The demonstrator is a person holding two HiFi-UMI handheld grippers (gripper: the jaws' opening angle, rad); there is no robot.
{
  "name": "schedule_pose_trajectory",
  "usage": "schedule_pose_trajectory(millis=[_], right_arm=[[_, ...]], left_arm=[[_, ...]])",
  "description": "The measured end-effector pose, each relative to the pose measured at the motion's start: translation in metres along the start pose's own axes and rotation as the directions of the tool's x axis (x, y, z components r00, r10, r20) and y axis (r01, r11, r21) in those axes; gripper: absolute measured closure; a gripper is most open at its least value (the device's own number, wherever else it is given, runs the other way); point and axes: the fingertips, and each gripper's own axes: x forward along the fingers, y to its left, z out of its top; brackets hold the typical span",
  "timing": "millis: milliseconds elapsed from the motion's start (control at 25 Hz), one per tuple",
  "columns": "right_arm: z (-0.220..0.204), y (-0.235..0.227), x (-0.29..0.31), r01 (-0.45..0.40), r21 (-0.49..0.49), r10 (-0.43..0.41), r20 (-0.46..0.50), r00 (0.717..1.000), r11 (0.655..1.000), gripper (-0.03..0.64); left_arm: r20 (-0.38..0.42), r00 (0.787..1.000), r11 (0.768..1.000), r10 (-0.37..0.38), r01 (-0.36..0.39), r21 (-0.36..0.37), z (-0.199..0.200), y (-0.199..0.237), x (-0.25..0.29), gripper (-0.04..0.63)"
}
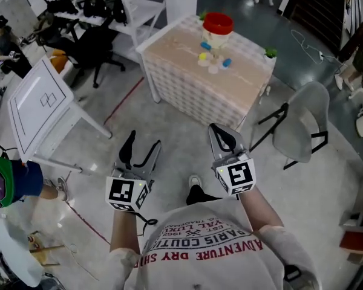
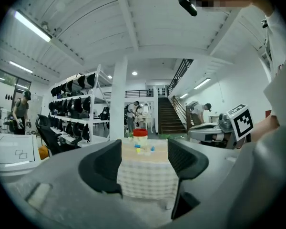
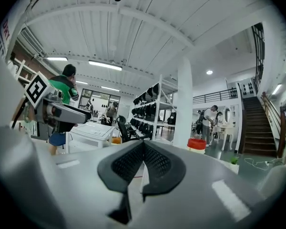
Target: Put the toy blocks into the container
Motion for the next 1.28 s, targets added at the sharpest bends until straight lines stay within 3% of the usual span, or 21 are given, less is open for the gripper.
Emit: schedule_pose_trajectory(millis=[160, 400, 640, 840, 1080, 1280], right_arm=[[0.007, -0.057, 0.049, 0.0, -0.051, 0.002, 0.041, 0.999, 0.999, 0.615], [-0.006, -0.128, 0.097, 0.02, -0.05, -0.018, 0.041, 0.999, 0.999, 0.615], [-0.025, -0.17, 0.133, 0.056, -0.038, -0.056, -0.004, 0.998, 0.998, 0.615], [-0.033, -0.208, 0.174, 0.137, -0.022, -0.137, 0.012, 0.99, 0.99, 0.615], [-0.059, -0.258, 0.243, 0.257, -0.006, -0.256, -0.068, 0.964, 0.966, 0.615], [-0.072, -0.292, 0.297, 0.348, 0.03, -0.341, -0.137, 0.93, 0.937, 0.615]], left_arm=[[0.015, 1.0, 1.0, 0.02, -0.02, 0.005, 0.013, 0.015, 0.074, 0.295], [-0.002, 1.0, 1.0, -0.017, 0.017, 0.025, 0.015, 0.015, 0.17, 0.295], [-0.081, 0.987, 0.988, -0.138, 0.143, 0.056, -0.004, 0.014, 0.249, 0.296], [-0.099, 0.967, 0.97, -0.234, 0.24, 0.05, -0.014, 0.03, 0.325, 0.296], [-0.185, 0.921, 0.934, -0.343, 0.355, 0.033, -0.033, 0.065, 0.431, 0.298], [-0.272, 0.845, 0.875, -0.46, 0.483, 0.022, -0.057, 0.08, 0.508, 0.304]])
